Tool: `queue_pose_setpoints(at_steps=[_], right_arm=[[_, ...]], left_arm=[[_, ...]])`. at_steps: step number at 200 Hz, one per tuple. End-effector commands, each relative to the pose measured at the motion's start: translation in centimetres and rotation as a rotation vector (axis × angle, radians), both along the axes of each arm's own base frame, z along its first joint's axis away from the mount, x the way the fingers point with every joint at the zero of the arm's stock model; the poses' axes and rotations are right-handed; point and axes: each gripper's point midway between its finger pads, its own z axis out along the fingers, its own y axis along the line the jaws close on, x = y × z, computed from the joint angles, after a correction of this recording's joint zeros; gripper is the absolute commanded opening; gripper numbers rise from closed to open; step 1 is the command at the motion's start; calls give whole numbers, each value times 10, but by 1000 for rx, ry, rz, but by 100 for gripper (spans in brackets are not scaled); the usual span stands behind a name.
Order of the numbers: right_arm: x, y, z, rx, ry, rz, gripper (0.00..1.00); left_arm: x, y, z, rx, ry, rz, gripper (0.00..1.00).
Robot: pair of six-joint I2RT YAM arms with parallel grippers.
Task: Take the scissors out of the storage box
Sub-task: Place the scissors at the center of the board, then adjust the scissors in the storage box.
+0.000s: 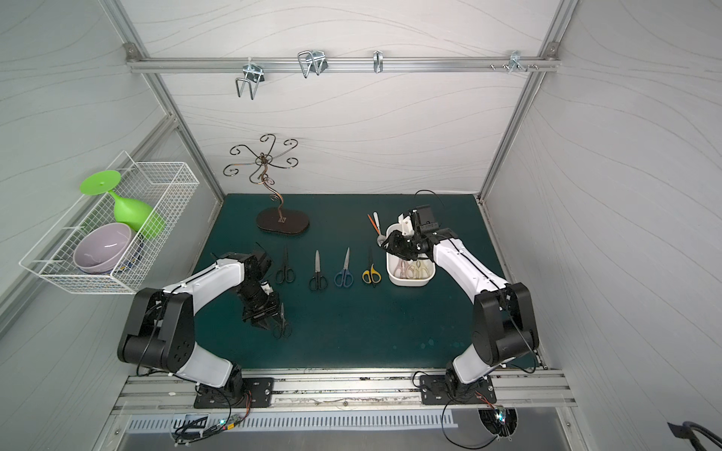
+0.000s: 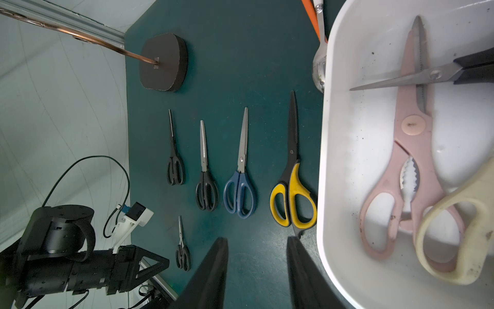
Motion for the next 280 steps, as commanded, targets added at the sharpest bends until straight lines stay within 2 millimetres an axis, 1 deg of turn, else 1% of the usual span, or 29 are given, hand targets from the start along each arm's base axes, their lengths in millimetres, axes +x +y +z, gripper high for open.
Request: queue_pose_setpoints(at_steps=[1, 17, 29, 47, 65, 96, 105, 125, 145, 161, 168, 177, 190, 203, 217, 235, 251, 263, 280], right_arm=[[-1, -4, 12, 3, -35, -10, 41], [1, -11, 10, -24, -40, -23, 41], [5, -18, 8, -50, -42, -39, 41], [12, -31, 1, -93, -34, -65, 41], [17, -44, -13, -168, -8, -75, 41], [20, -61, -37, -296, 35, -88, 40], [20, -66, -42, -324, 46, -91, 40], [15, -73, -51, -377, 85, -77, 39], [4, -70, -60, -374, 128, -54, 37], [-3, -67, -68, -399, 144, -42, 37], [-5, -70, -72, -440, 150, -42, 37], [-4, -74, -76, -483, 160, -52, 36], [0, -76, -78, -493, 162, -52, 35], [9, -79, -79, -517, 149, -48, 34], [20, -88, -79, -582, 137, -48, 30], [40, -99, -83, -640, 111, -44, 29], [56, -106, -88, -642, 99, -45, 30], [65, -106, -91, -608, 98, -31, 32], [78, -111, -97, -606, 92, -29, 37]], left_arm=[[8, 3, 11, 17, -27, -16, 41], [16, 6, 18, 35, -60, -26, 43], [27, 8, 27, 45, -106, -38, 45], [52, 3, 44, 27, -214, -31, 48], [83, -8, 62, -27, -340, 17, 53], [140, -36, 91, -194, -552, 133, 61], [156, -45, 96, -247, -604, 154, 62], [185, -60, 103, -342, -668, 201, 62], [205, -71, 106, -379, -708, 198, 62], [214, -77, 102, -396, -706, 192, 62], [217, -80, 100, -408, -704, 193, 62], [219, -82, 96, -419, -696, 198, 62], [221, -85, 93, -438, -691, 200, 62], [221, -88, 90, -449, -683, 196, 62], [219, -89, 86, -458, -671, 189, 62], [216, -92, 82, -476, -660, 184, 62], [214, -94, 76, -488, -644, 190, 62], [213, -96, 72, -500, -636, 194, 62], [213, -99, 67, -516, -621, 199, 61]])
